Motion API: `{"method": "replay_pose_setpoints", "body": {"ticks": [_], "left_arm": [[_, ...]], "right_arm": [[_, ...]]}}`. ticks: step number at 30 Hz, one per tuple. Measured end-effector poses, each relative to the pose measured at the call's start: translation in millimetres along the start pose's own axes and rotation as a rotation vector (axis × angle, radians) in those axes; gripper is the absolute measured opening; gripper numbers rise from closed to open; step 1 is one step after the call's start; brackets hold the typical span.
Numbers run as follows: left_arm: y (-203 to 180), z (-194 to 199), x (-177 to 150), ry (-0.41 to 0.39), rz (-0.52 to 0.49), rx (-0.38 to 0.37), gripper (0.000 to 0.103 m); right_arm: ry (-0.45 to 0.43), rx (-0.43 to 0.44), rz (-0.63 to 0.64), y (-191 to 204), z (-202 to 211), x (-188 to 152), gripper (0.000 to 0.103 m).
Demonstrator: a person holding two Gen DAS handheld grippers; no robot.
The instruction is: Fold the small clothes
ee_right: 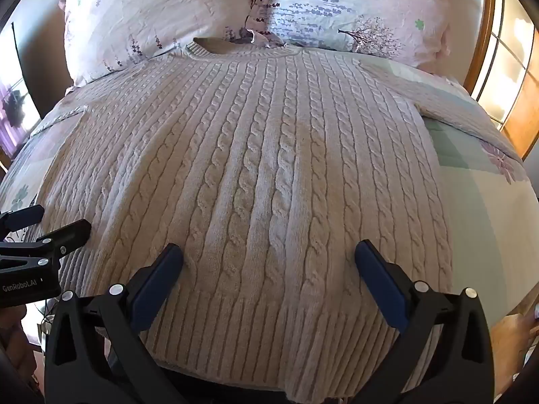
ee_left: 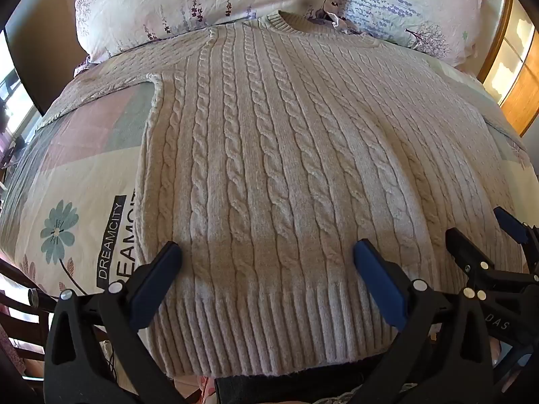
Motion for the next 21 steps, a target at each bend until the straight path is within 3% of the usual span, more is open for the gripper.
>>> {"method": "replay_pose_setpoints", "body": {"ticks": [21], "left_arm": [[-0.9,-2.3,0.8,0.001,0.001,0.002,0.101]], "right_arm": [[0.0,-0.001,0.0,-0.7,0.7,0.3,0.102]]}}
Point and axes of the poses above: each gripper's, at about its wrist camera, not at the fingertips, and z roughly against the way its jaws point, y to its left, x to its top, the point moved 3 cm from there along -z, roughly the way its jaws point, and after that the axes turned 3 degrees about y, right-handed, at the moved point
